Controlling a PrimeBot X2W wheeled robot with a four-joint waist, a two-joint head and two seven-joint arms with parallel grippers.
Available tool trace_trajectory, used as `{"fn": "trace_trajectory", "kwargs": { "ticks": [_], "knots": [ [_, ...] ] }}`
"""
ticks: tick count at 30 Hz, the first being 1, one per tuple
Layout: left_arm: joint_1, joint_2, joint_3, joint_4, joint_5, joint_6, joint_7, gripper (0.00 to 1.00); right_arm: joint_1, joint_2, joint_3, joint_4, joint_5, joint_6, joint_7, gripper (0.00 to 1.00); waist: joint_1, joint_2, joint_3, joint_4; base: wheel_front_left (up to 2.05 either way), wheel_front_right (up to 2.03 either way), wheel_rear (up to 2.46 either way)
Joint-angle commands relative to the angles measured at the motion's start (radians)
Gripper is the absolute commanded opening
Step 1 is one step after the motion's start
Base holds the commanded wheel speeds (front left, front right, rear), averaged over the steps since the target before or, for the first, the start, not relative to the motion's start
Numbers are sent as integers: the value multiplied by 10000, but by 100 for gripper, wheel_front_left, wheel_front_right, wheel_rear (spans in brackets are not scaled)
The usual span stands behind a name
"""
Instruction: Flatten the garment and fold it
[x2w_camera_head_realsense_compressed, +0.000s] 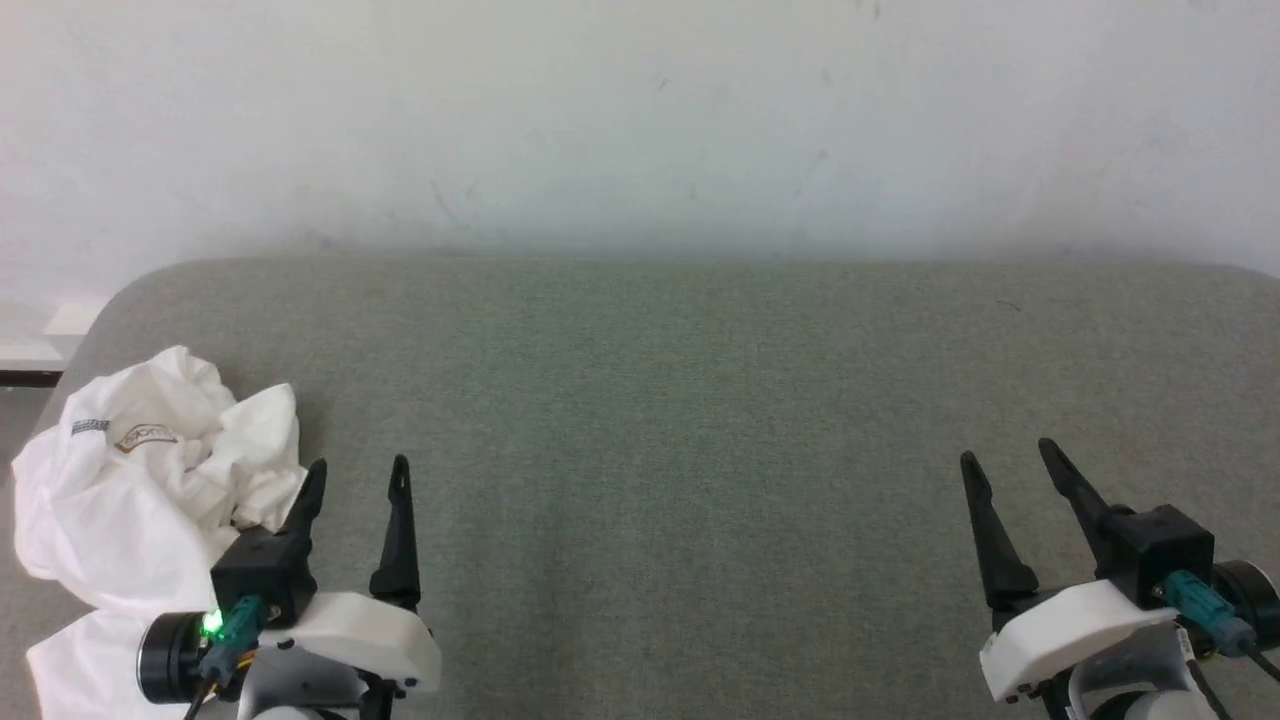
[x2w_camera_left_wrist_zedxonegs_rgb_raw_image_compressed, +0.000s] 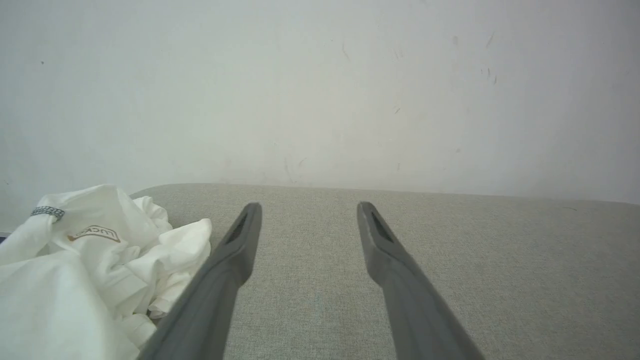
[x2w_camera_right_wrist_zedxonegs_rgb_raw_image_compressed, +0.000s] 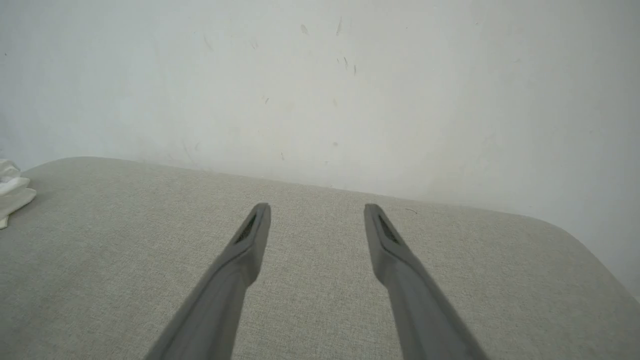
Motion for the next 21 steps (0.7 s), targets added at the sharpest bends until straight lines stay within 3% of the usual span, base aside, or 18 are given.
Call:
{"fn": "trace_trajectory", "kwargs": {
  "ticks": [1,21],
  "knots": [
    [108,-5,105,-15,-146,2,-107,100,138,11,26,-52,76,-6,-92,100,0,0,-79,199,0,0,0],
    [229,-9,492,19,-489,100,-525,100,109,18,269,-271,83,-9,-324,100,0,0,25,1972,0,0,0]
  ]
}}
